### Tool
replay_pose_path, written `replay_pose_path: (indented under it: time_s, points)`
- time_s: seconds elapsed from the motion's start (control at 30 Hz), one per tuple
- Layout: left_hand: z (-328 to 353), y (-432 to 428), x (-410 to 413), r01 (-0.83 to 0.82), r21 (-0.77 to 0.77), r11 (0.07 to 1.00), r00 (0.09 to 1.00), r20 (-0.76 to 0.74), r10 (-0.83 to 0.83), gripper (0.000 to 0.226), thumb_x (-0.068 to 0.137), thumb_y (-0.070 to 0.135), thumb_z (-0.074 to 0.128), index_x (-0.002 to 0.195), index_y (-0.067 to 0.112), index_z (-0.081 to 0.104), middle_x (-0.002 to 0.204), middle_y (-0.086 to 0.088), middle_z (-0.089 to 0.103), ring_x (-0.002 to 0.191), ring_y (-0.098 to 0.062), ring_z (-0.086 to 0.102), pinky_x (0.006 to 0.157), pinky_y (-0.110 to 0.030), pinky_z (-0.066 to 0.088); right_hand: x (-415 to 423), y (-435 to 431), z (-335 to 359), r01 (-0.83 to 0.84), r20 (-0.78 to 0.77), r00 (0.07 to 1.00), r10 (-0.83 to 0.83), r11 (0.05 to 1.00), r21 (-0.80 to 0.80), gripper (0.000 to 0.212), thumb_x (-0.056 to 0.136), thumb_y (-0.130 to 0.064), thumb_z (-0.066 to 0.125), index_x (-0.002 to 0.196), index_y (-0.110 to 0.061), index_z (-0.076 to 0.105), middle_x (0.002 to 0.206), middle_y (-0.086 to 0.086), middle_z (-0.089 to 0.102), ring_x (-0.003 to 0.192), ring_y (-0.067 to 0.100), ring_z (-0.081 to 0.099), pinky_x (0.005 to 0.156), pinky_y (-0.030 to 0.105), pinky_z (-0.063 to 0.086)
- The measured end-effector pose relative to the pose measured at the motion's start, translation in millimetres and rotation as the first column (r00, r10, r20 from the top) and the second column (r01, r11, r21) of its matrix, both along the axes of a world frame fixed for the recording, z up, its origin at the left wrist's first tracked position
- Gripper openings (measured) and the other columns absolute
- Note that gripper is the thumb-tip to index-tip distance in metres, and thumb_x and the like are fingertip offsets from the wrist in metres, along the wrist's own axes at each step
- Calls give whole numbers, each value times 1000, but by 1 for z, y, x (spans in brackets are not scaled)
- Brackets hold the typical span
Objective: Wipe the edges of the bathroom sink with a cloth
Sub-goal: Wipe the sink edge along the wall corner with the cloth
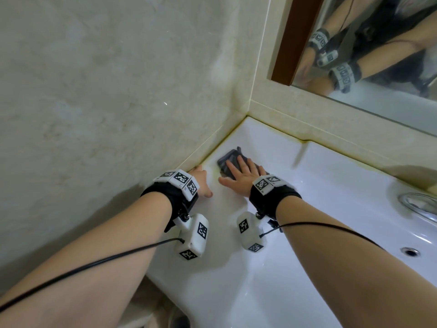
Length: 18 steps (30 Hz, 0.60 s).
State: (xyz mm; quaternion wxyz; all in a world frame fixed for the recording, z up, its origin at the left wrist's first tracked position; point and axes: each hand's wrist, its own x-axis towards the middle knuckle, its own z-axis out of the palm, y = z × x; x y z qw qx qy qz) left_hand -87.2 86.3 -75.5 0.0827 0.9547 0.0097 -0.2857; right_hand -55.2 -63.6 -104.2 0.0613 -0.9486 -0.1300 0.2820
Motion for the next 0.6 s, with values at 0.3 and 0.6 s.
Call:
replay_pose_path:
  time_s: [0.3, 0.6]
  points:
    - [2, 8, -4, 24, -3, 1000, 999, -28, -24, 65, 93, 28, 54, 145, 1, 26, 159, -10, 5, 138, -26, 33, 111, -38, 32, 18, -30, 6, 130, 5, 992, -130, 992, -8, 75, 82, -73, 22, 144, -41, -4, 156, -6, -18, 144, 20, -16, 115, 42, -9]
    - [7, 9, 1, 30, -34, 999, 998, -51, -31, 64, 93, 25, 55, 144, -2, 27, 155, -15, 18, 136, -28, 37, 110, -36, 34, 9, 27, 2, -50, -5, 999, 50, 999, 12, 73, 83, -72, 22, 144, -41, -4, 155, -8, -18, 143, 18, -17, 114, 42, -9]
